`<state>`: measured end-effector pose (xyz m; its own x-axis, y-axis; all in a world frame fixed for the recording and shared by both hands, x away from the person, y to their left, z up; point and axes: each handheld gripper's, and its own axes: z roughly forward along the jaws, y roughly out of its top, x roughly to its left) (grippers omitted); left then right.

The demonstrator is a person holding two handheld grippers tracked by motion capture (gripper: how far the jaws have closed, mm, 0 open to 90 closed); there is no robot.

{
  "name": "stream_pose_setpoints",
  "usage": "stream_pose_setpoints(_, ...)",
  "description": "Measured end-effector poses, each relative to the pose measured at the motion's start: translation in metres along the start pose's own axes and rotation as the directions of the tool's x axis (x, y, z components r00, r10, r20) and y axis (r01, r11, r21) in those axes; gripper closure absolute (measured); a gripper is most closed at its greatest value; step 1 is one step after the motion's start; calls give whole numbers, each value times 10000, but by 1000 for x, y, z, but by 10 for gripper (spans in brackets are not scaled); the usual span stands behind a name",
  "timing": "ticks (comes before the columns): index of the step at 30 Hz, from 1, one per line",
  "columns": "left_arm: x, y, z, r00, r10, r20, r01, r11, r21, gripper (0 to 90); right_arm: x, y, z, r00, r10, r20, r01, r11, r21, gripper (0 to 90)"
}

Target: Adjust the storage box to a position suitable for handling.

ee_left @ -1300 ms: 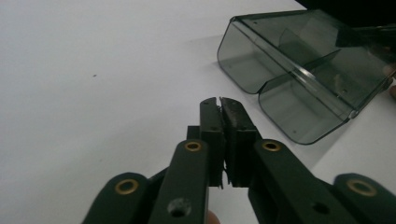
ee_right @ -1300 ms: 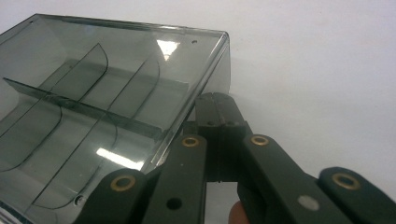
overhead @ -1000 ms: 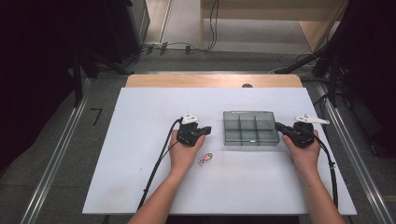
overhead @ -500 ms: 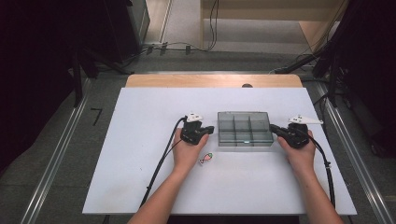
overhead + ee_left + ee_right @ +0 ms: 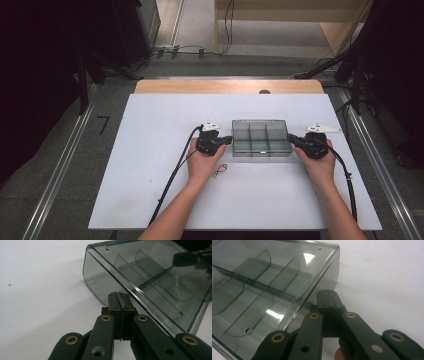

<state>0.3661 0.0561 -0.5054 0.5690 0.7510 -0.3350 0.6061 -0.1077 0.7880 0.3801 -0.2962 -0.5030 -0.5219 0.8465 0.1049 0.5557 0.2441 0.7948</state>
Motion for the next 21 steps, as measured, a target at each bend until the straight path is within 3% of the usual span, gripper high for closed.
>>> stream_pose_setpoints(9,-1,0,-2,9995,-266,150,264,9996,90,892,2,-3,-4,10000,42,-51,-43,10000,-64,884)
stream_pose_setpoints(21,-9,-4,-6,9984,-84,552,77,9999,132,893,2,-13,-18,9994,218,-259,-220,9997,-64,885)
